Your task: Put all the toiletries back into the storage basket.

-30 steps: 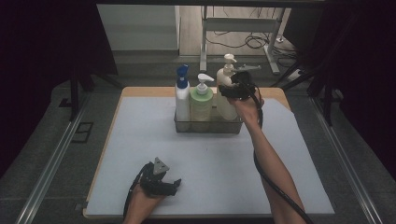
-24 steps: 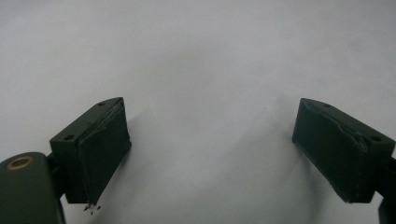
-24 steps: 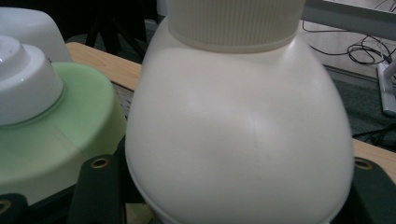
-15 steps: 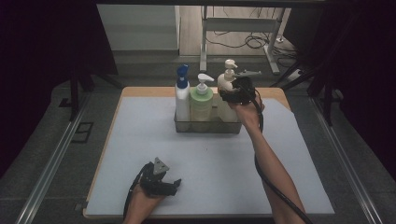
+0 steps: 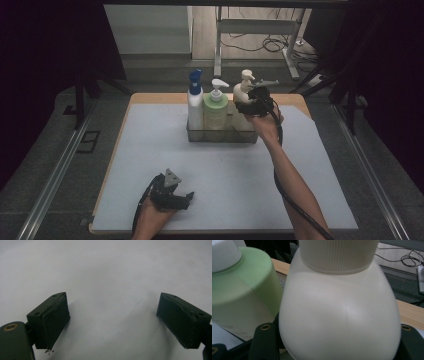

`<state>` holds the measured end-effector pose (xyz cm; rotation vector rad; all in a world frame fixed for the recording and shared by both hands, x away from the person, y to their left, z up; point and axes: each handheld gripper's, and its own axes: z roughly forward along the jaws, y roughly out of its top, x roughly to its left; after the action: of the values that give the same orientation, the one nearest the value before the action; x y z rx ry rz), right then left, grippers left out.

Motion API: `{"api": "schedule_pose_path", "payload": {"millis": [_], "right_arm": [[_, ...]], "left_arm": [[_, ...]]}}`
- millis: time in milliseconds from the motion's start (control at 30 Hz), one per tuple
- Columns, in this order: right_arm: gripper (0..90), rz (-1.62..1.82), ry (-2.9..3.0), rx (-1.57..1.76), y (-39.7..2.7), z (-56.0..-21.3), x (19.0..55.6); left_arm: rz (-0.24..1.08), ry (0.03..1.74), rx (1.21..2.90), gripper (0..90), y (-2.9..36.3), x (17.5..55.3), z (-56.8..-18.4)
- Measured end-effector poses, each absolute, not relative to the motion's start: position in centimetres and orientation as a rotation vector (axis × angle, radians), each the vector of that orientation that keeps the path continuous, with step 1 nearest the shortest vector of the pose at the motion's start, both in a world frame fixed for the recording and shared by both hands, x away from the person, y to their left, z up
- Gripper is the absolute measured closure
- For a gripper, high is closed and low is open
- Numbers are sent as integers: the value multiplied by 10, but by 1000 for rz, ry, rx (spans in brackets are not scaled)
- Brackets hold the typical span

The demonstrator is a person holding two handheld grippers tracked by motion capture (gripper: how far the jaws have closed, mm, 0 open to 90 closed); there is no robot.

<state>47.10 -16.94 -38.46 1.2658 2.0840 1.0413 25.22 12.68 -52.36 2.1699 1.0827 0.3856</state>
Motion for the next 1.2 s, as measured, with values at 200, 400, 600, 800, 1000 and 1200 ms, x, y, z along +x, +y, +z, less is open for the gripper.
{"api": "schedule_pose_path", "payload": {"millis": [200,400,600,800,1000,1200], "right_arm": [[369,1020,2106,1276,-167,-392,469],[369,1002,2124,1276,-165,-396,466],[368,993,2133,1285,-165,-401,465],[364,990,2130,1291,-166,-407,465],[359,1003,2131,1296,-169,-408,465],[353,1017,2131,1295,-171,-408,466]], "left_arm": [[386,1084,2169,106,127,252,-524],[386,1082,2173,106,127,252,-523],[385,1086,2167,106,127,252,-524],[386,1083,2169,106,127,252,-524],[386,1083,2169,106,127,252,-524],[387,1080,2175,106,127,252,-523]]}}
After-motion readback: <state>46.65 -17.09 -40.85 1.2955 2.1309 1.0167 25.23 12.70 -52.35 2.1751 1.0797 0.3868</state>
